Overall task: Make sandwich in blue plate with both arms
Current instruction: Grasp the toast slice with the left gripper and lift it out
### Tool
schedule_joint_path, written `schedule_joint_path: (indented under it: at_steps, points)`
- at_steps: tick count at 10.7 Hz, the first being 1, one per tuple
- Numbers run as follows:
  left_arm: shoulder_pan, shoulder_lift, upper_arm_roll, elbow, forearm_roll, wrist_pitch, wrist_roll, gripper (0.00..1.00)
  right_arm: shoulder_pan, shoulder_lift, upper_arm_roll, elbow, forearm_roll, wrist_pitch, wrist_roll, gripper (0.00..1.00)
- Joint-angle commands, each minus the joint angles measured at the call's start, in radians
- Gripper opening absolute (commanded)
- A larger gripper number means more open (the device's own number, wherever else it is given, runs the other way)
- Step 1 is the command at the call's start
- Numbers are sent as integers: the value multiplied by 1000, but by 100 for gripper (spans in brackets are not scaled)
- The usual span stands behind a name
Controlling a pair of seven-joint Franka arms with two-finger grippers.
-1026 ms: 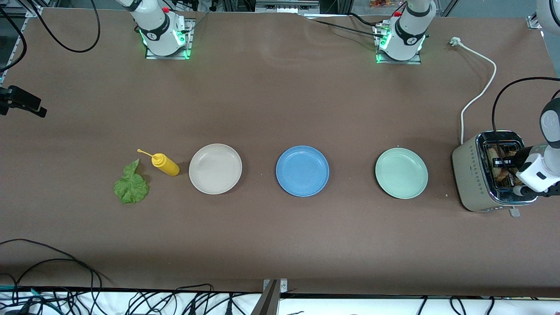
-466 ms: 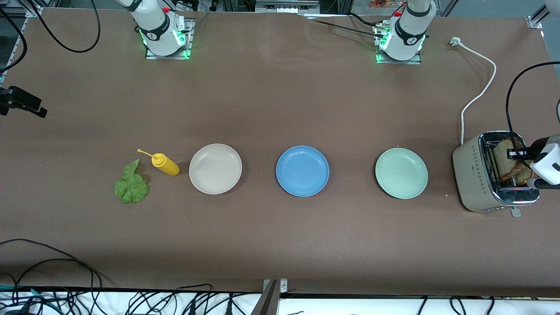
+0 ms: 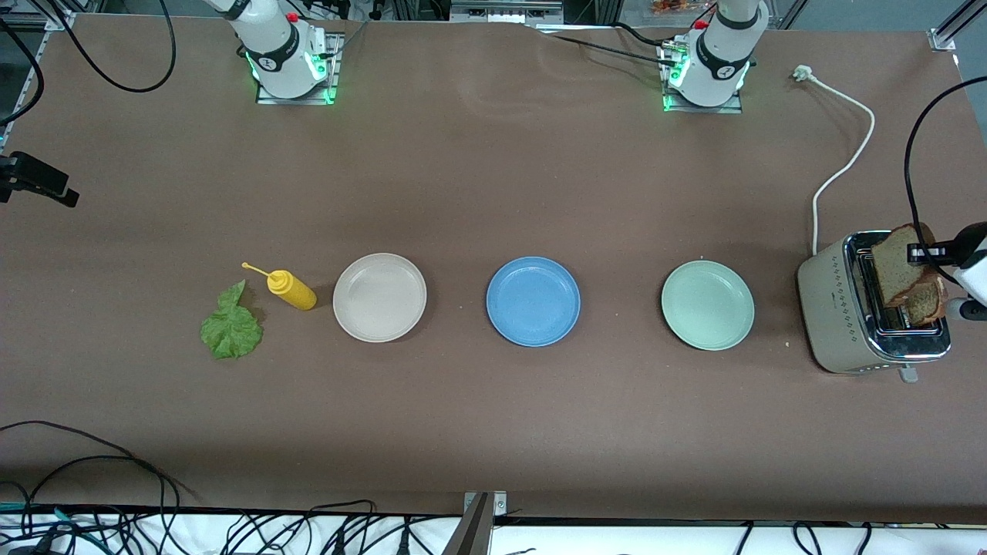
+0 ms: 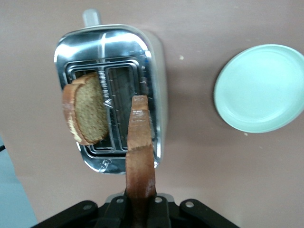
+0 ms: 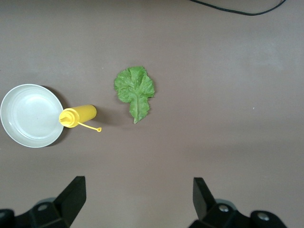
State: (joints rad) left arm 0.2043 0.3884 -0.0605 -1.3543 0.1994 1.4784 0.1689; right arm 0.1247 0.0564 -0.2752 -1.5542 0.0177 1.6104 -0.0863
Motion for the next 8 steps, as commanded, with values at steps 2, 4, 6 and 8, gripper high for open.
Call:
schedule_joint_path:
  at_steps: [2,4,6,8]
  points:
    - [-121,-5,-63,98,8,-147,15,0,-4,5,-7,26,1,-12,-32,100]
    - [-128,3,-123,96,-107,-147,6,0,-4,2,-15,31,-1,-17,-41,100]
    - [-154,62,-124,93,-262,-145,7,0,-2,5,-39,31,40,-18,-29,100]
    - [-190,127,-124,96,-386,-135,1,0,0,14,-38,29,45,-12,-30,100]
